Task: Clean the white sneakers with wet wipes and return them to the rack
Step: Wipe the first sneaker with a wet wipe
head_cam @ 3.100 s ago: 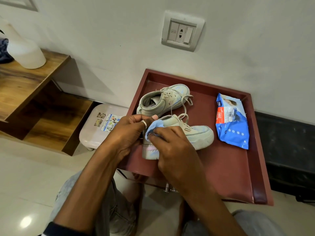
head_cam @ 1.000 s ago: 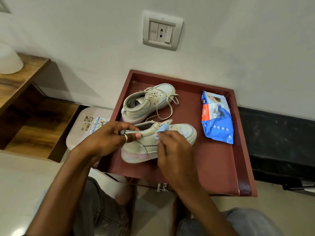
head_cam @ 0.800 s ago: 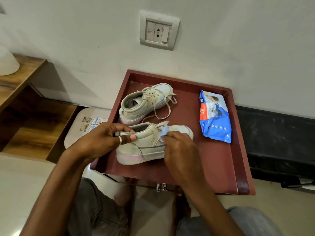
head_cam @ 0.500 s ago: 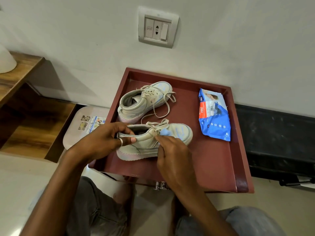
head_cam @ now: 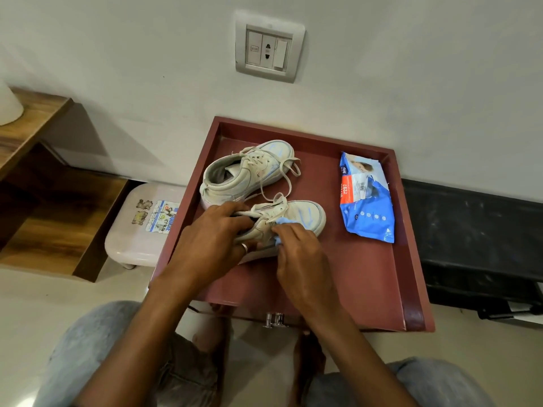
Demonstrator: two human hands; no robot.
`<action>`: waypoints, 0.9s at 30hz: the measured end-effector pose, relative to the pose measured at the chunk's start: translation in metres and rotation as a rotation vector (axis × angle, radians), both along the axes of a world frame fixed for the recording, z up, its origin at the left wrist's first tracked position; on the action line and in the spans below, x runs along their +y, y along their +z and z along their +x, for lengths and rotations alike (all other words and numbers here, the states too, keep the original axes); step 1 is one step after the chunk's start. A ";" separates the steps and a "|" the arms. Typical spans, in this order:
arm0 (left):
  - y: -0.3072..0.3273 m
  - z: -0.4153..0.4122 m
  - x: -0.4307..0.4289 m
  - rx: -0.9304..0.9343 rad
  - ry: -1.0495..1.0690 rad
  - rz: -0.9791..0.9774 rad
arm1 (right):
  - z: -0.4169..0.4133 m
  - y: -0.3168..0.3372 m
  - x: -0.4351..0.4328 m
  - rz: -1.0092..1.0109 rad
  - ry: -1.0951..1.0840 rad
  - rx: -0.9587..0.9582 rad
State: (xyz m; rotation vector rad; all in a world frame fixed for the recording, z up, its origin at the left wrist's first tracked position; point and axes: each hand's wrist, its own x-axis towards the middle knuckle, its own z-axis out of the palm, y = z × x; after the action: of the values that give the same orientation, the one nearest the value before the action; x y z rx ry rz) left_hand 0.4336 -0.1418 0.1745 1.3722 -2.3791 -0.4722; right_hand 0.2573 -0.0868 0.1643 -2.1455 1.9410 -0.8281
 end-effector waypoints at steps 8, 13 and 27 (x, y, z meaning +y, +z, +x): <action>0.006 0.020 -0.008 0.114 -0.140 0.205 | -0.072 0.038 -0.007 0.044 -0.268 -0.303; 0.004 0.017 -0.009 0.106 -0.141 0.195 | -0.062 0.032 0.001 0.107 -0.187 -0.176; 0.008 0.014 -0.006 0.113 -0.125 0.235 | -0.041 0.007 -0.003 0.116 -0.174 0.245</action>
State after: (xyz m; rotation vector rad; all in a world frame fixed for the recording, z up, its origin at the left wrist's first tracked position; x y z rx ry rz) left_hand 0.4478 -0.1478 0.1822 1.2567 -2.3846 -0.8641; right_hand 0.2164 -0.0900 0.1716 -2.1180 2.2587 -0.4788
